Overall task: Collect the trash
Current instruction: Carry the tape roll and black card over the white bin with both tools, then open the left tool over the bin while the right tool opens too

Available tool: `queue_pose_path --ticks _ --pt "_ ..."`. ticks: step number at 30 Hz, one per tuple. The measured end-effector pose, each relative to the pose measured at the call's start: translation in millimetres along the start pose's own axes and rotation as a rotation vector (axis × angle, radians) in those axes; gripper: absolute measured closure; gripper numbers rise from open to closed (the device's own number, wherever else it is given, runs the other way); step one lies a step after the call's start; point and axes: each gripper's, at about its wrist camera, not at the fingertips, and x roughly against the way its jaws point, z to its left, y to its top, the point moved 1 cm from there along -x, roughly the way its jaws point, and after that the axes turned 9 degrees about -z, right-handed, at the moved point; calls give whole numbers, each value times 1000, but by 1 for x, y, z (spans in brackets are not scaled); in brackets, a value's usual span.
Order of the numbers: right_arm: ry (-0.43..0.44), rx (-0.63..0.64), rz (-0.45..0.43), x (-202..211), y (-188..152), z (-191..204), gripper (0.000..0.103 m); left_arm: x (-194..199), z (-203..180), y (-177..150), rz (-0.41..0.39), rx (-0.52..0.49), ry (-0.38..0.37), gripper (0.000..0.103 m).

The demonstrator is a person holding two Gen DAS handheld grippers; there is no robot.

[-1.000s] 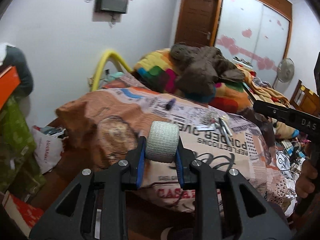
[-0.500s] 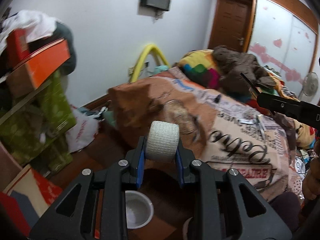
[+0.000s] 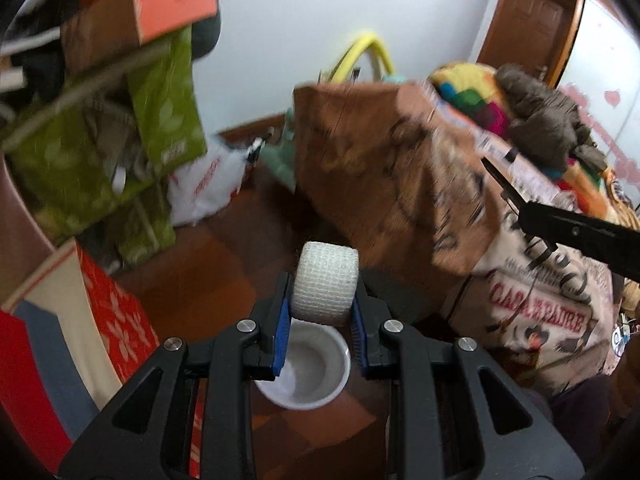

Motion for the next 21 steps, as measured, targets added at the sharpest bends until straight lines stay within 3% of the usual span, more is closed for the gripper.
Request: queue_pose_path --ticks 11,21 --pt "29 11 232 -85 -49 12 80 -81 28 -77 279 72 18 77" --pt "1 -18 393 -145 -80 -11 80 -165 49 -130 514 200 -24 77"
